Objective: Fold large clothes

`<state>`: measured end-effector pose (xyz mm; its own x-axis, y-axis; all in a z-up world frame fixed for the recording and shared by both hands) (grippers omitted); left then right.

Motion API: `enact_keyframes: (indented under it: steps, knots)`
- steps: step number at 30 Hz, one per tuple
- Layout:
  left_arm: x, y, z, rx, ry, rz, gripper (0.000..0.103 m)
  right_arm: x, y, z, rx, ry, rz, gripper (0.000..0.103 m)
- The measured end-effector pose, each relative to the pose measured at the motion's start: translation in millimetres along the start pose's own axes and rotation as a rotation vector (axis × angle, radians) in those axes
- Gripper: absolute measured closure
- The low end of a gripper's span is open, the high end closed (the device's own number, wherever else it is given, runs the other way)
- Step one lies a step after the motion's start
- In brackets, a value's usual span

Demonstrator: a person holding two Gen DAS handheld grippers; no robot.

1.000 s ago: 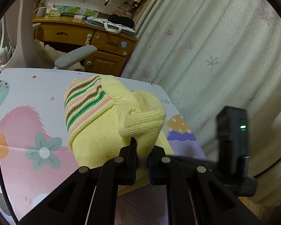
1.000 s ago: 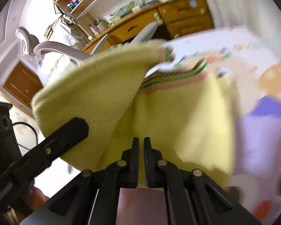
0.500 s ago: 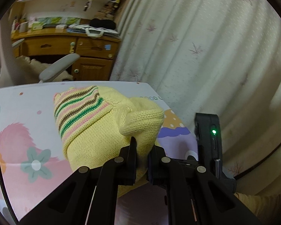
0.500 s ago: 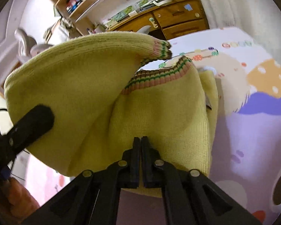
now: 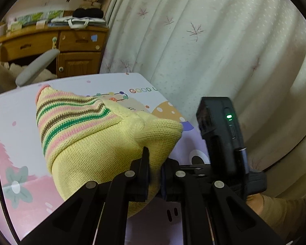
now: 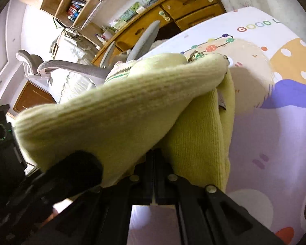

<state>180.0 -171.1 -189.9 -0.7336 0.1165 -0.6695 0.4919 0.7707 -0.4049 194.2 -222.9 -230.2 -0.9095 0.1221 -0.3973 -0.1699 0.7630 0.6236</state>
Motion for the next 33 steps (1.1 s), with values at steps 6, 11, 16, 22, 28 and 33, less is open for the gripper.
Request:
enact_keyframes:
  steps: [6,11,16,22,28,33]
  knots:
    - [0.2,3.0,2.6,-0.001,0.020,-0.015,0.097,5.0,-3.6,-34.2,0.112,0.037,-0.022,0.100]
    - [7.8,4.7,16.2,-0.048,0.072,0.008,0.096,3.4,-15.2,-64.1,0.271,0.018,-0.068,0.100]
    - [20.7,3.2,30.1,-0.123,0.122,0.060,0.094,0.1,-19.0,-76.9,0.291,-0.010,-0.053,0.100]
    - [18.5,-3.1,30.4,-0.115,0.149,0.053,0.066,-8.8,-5.4,-81.8,0.266,-0.045,-0.037,0.093]
    - [23.3,-24.9,12.8,-0.077,0.163,0.082,0.029,-20.1,12.3,-81.7,0.209,-0.048,-0.034,0.081]
    - [23.8,-21.5,-14.0,-0.100,0.147,0.072,0.029,-29.8,21.0,-60.8,0.143,0.005,-0.025,0.081]
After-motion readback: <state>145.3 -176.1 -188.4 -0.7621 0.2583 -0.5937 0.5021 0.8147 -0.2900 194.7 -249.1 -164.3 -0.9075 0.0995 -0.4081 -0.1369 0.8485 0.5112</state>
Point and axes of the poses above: each gripper's, at about its wrist camera, not at the fingertips, and z roughly the way its jaws point, y to its left, x to its underside, the point moved 7 cm from there along z, roughly the way its jaws point, and after that the axes turned 2 degrees about -x, right-handed, at the moved point
